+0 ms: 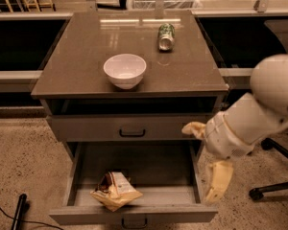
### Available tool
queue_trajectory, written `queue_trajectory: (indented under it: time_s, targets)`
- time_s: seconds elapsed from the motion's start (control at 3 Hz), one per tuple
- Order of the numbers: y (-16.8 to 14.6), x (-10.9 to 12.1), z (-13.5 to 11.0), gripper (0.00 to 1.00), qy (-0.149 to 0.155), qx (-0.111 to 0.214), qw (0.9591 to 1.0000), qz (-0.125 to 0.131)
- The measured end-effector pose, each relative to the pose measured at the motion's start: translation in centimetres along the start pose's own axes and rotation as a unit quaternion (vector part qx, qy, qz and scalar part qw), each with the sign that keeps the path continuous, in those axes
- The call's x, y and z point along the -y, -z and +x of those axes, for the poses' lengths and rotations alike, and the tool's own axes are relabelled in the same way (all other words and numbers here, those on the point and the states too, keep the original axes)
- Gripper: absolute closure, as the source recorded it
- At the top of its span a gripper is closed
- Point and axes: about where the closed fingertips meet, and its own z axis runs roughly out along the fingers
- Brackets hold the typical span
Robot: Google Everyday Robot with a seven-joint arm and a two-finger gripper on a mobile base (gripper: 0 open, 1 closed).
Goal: Pick brown chip bag from middle drawer and place on counter
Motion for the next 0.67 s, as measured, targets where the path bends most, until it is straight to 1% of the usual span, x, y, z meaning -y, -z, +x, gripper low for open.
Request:
queue_trajectory:
  time_s: [0.33, 0.67]
  targets:
    - [-7.56, -0.54, -1.37, 0.0, 0.04, 0.088, 0.9953, 0.008]
    - [-8.11, -0.22, -1.51, 0.0, 0.036, 0.084, 0.9959, 0.002]
